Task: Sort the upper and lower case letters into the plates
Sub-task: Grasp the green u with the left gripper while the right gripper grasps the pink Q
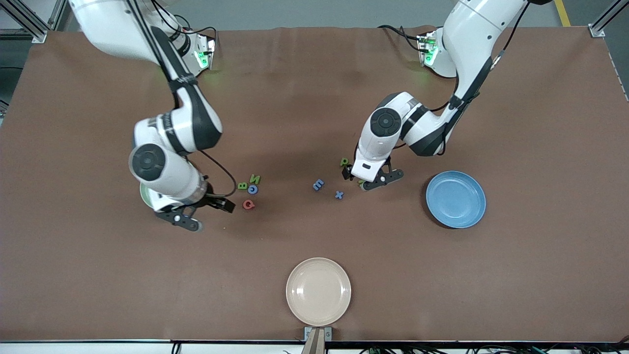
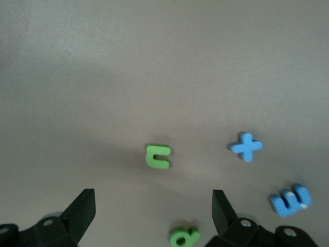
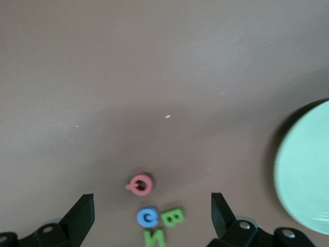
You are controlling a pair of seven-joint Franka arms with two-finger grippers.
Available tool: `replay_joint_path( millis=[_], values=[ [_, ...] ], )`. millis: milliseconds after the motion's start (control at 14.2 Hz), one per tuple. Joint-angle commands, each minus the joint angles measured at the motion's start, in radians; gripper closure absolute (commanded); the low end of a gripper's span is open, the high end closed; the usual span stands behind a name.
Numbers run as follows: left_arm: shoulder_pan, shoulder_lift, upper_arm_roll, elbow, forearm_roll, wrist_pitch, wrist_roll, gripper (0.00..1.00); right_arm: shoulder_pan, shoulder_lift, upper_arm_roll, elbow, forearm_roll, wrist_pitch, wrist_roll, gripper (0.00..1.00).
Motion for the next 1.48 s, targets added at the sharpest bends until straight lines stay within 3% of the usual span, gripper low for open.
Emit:
replay_joint_path(
  millis=[0, 422, 774, 1055, 1407],
  values=[
    [0.004, 0.041, 0.001, 0.023, 0.049, 0.05, -0.05, 0.0, 0.047, 0.069, -0.011, 0.004, 0.003, 0.08, 0.078, 0.0],
    [0.004, 0.116, 0.011, 0.078, 0.081, 0.069, -0.041, 0.01, 0.081, 0.156, -0.012, -0.013, -0.008, 0.203, 0.107, 0.01],
    [0.004, 0.143, 0.011, 0.088, 0.121, 0.067, -0.041, 0.17, 0.097, 0.167, -0.012, -0.05, -0.013, 0.227, 0.106, 0.07],
    [0.007, 0.144, 0.011, 0.083, 0.121, 0.064, -0.046, 0.22, 0.114, 0.164, -0.012, -0.088, -0.013, 0.237, 0.107, 0.14],
    [0.004, 0.147, 0.009, 0.081, 0.12, 0.061, -0.049, 0.46, 0.117, 0.164, -0.012, -0.099, -0.013, 0.243, 0.112, 0.24]
  ],
)
